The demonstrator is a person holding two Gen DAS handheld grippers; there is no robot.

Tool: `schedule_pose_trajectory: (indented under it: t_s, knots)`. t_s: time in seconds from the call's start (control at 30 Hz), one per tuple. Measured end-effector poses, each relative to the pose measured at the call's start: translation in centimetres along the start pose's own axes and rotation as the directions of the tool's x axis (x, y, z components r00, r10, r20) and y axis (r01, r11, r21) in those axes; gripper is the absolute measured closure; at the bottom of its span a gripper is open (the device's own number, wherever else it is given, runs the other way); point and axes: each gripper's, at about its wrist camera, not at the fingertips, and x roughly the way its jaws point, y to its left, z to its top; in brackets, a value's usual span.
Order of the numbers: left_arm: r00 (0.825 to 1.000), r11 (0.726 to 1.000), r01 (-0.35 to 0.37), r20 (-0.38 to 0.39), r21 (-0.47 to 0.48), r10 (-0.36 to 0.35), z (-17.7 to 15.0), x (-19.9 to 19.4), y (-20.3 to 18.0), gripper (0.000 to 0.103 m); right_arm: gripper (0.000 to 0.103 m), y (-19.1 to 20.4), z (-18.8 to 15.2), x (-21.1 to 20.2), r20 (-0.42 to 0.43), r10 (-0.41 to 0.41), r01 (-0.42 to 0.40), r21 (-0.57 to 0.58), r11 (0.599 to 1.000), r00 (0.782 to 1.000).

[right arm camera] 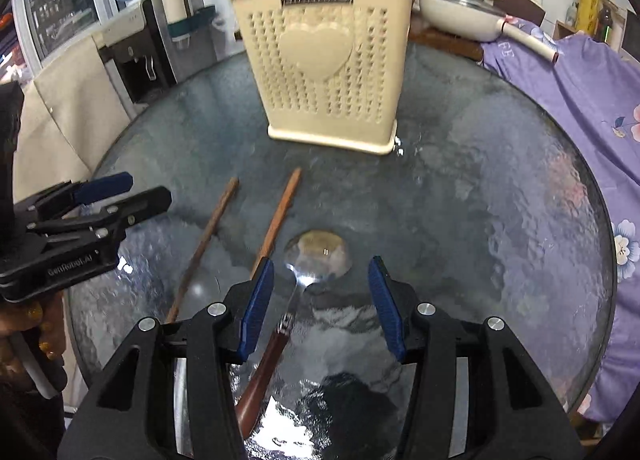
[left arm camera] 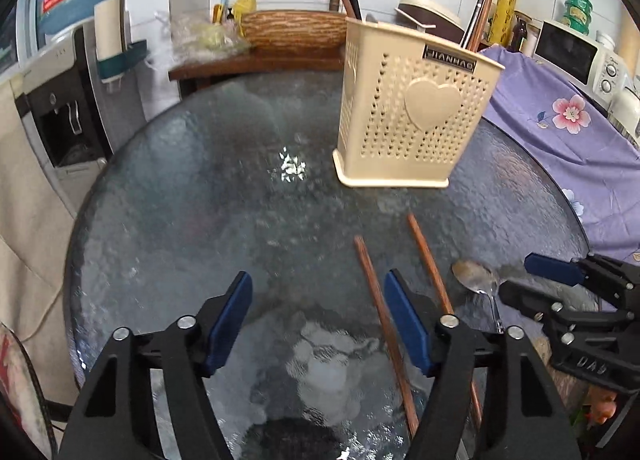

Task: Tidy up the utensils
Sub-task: 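Move both open tools back to the last wooden chopstick and silver spoon, then close the right tool on the silver spoon handle while the left tool grasps the wooden chopstick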

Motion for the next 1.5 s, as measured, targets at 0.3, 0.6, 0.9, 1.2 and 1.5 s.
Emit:
schedule_pose_trajectory:
  t_s: [0.3,0.6,0.9,1.2,1.5]
  knots:
    - [0.999,0.999,0.028,-0.039,0.036,-0.026,-0.7,0.8,-1.2,0.043,0.053,0.9,-0.7,1.8,-0.063,-0.001,0.0,-0.012,1.0,0.998]
    - [0.997,0.997,0.029,-0.079,0.07,-0.024,-1.0,2.0,-2.5,0.047,0.053,0.6,-0.4,2.8,-0.091,-0.002,0.002,0.002,1.0,0.996]
    - [0.994,0.994,0.019,-0.106,0.103,-0.008,-1.0,3.5,-3.7,0.055,0.053,1.3,0.7,3.6,-0.095,-0.035,0.033,-0.017,0.999,0.995]
    - [0.993,0.993,0.004,-0.119,0.122,0.011,-0.2,4.8,-4.0,0.063,0.056,1.2,1.1,3.9,-0.098,-0.046,0.043,-0.027,0.999,0.994]
    - [0.992,0.989,-0.006,-0.121,0.149,0.025,0.3,5.2,-4.4,0.07,0.057,1.4,1.5,4.2,-0.102,-0.059,0.055,-0.04,0.998,0.993]
